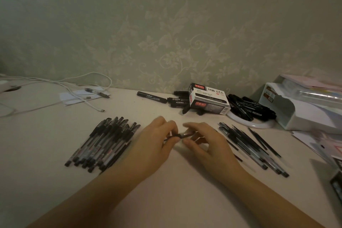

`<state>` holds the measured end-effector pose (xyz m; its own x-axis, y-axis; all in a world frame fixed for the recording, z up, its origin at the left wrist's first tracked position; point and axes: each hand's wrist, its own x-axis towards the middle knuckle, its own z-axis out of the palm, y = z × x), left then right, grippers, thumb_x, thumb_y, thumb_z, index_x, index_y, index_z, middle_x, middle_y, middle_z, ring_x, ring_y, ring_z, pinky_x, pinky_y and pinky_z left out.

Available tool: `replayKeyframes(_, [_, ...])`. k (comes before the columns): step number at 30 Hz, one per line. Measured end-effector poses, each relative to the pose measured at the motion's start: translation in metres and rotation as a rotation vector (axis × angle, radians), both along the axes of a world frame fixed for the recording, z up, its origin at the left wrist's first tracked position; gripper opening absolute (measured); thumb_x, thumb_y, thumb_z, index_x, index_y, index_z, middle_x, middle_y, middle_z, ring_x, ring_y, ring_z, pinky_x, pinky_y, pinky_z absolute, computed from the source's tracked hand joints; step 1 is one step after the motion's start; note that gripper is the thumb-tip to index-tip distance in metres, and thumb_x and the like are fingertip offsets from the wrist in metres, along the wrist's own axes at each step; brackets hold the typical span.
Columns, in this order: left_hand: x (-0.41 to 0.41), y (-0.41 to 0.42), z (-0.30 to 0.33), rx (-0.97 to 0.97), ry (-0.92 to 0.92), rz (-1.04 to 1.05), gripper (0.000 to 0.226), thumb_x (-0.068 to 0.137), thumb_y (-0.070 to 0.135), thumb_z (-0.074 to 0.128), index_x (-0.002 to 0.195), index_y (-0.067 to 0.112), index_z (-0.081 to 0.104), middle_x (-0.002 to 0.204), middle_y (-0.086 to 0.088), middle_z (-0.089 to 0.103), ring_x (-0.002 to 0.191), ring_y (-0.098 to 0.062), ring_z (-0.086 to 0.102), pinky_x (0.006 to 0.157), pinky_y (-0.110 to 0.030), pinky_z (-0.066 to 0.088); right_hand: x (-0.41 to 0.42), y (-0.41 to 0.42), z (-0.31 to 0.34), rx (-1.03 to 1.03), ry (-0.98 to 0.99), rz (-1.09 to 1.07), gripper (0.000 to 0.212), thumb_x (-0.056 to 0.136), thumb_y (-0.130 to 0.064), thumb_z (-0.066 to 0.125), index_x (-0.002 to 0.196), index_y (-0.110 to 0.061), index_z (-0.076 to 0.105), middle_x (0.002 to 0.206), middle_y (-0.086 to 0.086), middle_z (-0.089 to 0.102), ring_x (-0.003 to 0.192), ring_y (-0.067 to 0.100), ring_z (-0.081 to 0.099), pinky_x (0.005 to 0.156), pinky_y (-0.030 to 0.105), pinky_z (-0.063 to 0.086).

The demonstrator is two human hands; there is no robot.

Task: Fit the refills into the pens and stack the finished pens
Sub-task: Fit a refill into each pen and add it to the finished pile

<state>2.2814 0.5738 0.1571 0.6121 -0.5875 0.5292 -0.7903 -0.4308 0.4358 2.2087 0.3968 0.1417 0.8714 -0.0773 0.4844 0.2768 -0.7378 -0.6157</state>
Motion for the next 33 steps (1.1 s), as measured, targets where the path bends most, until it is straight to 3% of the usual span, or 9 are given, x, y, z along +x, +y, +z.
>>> replayKeyframes(4, [0.017, 0.016, 0.013, -0.080, -0.052, 0.337, 0.009, 0.091, 0.031, 0.060, 0.090, 0.022, 0.059, 0.086, 0.006, 0.045, 0.068, -0.010, 0.050, 0.057, -0.023, 0.037, -0.001, -0.006, 0.000, 0.038, -0.006, -0.092, 0.028, 0.094, -0.035, 0.059, 0.122, -0.029, 0.063, 0.111, -0.017, 0.057, 0.095, 0.000, 0.058, 0.084, 0.020, 0.051])
replayKeyframes(7, [0.040, 0.043, 0.019, -0.036, 0.010, 0.591, 0.011, 0.094, 0.031, 0.055, 0.095, 0.020, 0.059, 0.089, 0.000, 0.050, 0.070, -0.017, 0.052, 0.062, -0.032, 0.041, -0.001, -0.005, 0.000, 0.033, 0.006, -0.091, 0.026, 0.095, -0.031, 0.060, 0.120, -0.026, 0.065, 0.108, -0.015, 0.059, 0.094, 0.001, 0.059, 0.083, 0.021, 0.051])
replayKeyframes(14, [0.059, 0.076, 0.014, 0.146, 0.199, 0.785, 0.011, 0.095, 0.023, 0.050, 0.098, 0.016, 0.059, 0.093, -0.009, 0.051, 0.079, -0.027, 0.054, 0.069, -0.038, 0.047, -0.001, -0.005, -0.002, 0.029, 0.001, -0.086, 0.023, 0.095, -0.029, 0.060, 0.118, -0.027, 0.066, 0.103, -0.016, 0.061, 0.094, 0.002, 0.058, 0.081, 0.016, 0.048])
replayKeyframes(21, [0.057, 0.071, 0.013, 0.253, 0.230, 0.818, 0.034, 0.099, 0.037, 0.041, 0.107, 0.011, 0.061, 0.097, -0.011, 0.050, 0.089, -0.030, 0.055, 0.080, -0.043, 0.050, -0.001, -0.004, -0.003, 0.002, -0.019, -0.097, 0.021, 0.095, -0.026, 0.062, 0.114, -0.024, 0.069, 0.099, -0.017, 0.062, 0.092, 0.003, 0.059, 0.078, 0.019, 0.050])
replayKeyframes(24, [0.052, 0.067, 0.016, 0.270, 0.169, 0.831, 0.032, 0.098, 0.037, 0.044, 0.110, 0.012, 0.060, 0.104, -0.013, 0.050, 0.095, -0.032, 0.053, 0.080, -0.043, 0.049, 0.000, -0.004, -0.004, -0.052, -0.019, -0.132, 0.017, 0.095, -0.025, 0.062, 0.111, -0.027, 0.068, 0.097, -0.018, 0.060, 0.090, 0.001, 0.057, 0.075, 0.015, 0.048])
replayKeyframes(29, [0.031, 0.044, 0.019, 0.106, -0.035, 0.606, 0.023, 0.094, 0.033, 0.053, 0.109, 0.017, 0.061, 0.103, -0.006, 0.053, 0.091, -0.025, 0.055, 0.077, -0.042, 0.050, -0.001, -0.017, 0.002, -0.246, -0.024, -0.357, 0.012, 0.095, -0.020, 0.061, 0.106, -0.022, 0.065, 0.099, -0.015, 0.053, 0.086, 0.001, 0.051, 0.074, 0.012, 0.039])
replayKeyframes(31, [0.018, 0.029, 0.016, 0.064, -0.075, 0.456, 0.018, 0.094, 0.036, 0.053, 0.105, 0.023, 0.060, 0.095, 0.005, 0.051, 0.083, -0.013, 0.054, 0.071, -0.030, 0.048, -0.003, -0.030, 0.009, -0.318, 0.003, -0.495, 0.012, 0.094, -0.017, 0.060, 0.106, -0.016, 0.065, 0.105, -0.005, 0.055, 0.092, 0.011, 0.049, 0.077, 0.023, 0.040])
replayKeyframes(33, [0.006, 0.015, 0.010, 0.060, -0.056, 0.330, 0.013, 0.094, 0.039, 0.052, 0.099, 0.030, 0.059, 0.086, 0.015, 0.045, 0.073, -0.002, 0.048, 0.063, -0.016, 0.036, -0.006, -0.043, 0.015, -0.367, 0.084, -0.617, 0.014, 0.096, -0.015, 0.057, 0.107, -0.012, 0.065, 0.108, 0.003, 0.055, 0.094, 0.017, 0.050, 0.079, 0.030, 0.045])
